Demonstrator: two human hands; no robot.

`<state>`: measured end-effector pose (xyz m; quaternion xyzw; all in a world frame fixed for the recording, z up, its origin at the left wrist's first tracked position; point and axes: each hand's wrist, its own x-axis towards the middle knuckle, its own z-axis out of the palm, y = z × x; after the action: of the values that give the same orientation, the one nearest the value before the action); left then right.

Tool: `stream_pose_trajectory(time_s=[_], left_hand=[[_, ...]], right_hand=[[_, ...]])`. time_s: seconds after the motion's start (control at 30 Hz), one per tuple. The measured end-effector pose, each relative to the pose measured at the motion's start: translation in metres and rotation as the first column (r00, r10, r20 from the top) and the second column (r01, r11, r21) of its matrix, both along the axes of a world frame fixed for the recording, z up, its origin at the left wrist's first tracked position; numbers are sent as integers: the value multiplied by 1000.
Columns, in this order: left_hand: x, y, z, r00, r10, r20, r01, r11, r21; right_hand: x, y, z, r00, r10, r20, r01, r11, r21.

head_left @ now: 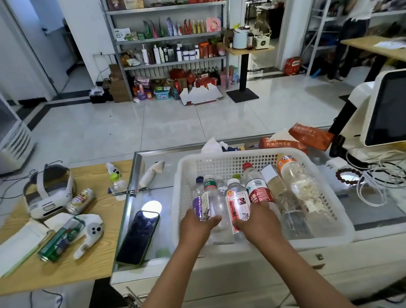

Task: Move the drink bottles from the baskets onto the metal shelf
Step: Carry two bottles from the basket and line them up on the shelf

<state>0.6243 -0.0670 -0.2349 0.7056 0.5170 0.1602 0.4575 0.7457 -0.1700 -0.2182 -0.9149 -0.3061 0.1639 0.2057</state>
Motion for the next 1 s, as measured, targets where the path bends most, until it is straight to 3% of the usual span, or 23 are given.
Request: stream_pose_trajectory(time_s=[0.17,0.3,0.47,0.63,0.83,1.0], left_hand=[[8,5,6,998,-40,-44,29,973,-229],[13,9,11,995,-54,-85,29,960,-278],[21,4,20,963,-140,-229,105,981,-161],[21,4,29,912,-203,-356,180,979,-95],[14,6,28,942,-195,-275,169,979,-115],[6,1,18,960,-157,-231,152,988,-39]], right_hand=[[-2,-5,-5,991,-40,-131,54,993,102],[-1,-5,-6,984,-66,-164,85,990,110],[-5,-6,-7,975,-131,-182,156,979,133],[-8,5,-2,967,-198,-161,199,980,-15],[-5,21,-1,978,-161,-135,141,979,-145],[-1,33,3,944,-256,-209,238,965,-106]])
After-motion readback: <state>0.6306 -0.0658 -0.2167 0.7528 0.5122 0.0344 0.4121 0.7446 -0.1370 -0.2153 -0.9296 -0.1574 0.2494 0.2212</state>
